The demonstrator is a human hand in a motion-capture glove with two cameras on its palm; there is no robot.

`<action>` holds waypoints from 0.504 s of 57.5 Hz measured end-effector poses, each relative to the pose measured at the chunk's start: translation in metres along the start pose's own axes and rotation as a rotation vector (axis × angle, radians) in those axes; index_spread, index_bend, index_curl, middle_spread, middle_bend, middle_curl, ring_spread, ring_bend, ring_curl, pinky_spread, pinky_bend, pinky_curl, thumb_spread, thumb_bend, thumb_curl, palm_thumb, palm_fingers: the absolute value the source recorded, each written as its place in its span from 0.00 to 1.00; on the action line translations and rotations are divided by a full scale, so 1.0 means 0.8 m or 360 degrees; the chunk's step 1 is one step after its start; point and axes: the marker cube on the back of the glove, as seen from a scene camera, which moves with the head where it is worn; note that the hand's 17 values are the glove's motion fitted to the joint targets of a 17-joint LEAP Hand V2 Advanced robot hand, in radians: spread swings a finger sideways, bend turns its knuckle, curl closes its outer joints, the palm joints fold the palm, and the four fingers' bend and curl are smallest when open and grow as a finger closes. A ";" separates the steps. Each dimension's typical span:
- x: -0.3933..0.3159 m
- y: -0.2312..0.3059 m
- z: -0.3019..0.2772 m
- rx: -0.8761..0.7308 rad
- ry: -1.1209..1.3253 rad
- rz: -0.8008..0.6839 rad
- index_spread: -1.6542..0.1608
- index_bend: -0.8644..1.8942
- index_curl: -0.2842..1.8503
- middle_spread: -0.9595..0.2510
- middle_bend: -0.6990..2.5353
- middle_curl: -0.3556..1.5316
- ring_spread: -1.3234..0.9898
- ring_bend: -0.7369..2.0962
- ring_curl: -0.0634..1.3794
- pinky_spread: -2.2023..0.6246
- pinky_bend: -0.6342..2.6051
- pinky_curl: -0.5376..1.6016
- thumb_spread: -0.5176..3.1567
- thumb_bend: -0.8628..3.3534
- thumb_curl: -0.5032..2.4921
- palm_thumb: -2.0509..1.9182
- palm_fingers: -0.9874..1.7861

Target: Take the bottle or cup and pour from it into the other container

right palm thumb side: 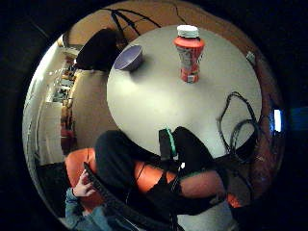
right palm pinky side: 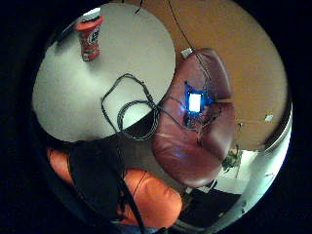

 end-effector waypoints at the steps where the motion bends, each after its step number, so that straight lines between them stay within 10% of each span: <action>1: 0.000 0.000 0.000 -0.0003 -0.0001 -0.0001 0.81 0.38 0.16 0.76 0.27 0.21 0.57 0.34 0.07 0.81 0.30 0.29 0.26 0.26 0.20 0.61 0.42; 29: 0.007 -0.027 -0.007 -0.0011 0.0062 -0.0034 0.71 0.37 0.24 0.75 0.28 0.30 0.56 0.35 0.16 0.85 0.31 0.37 0.43 0.22 0.26 0.65 0.40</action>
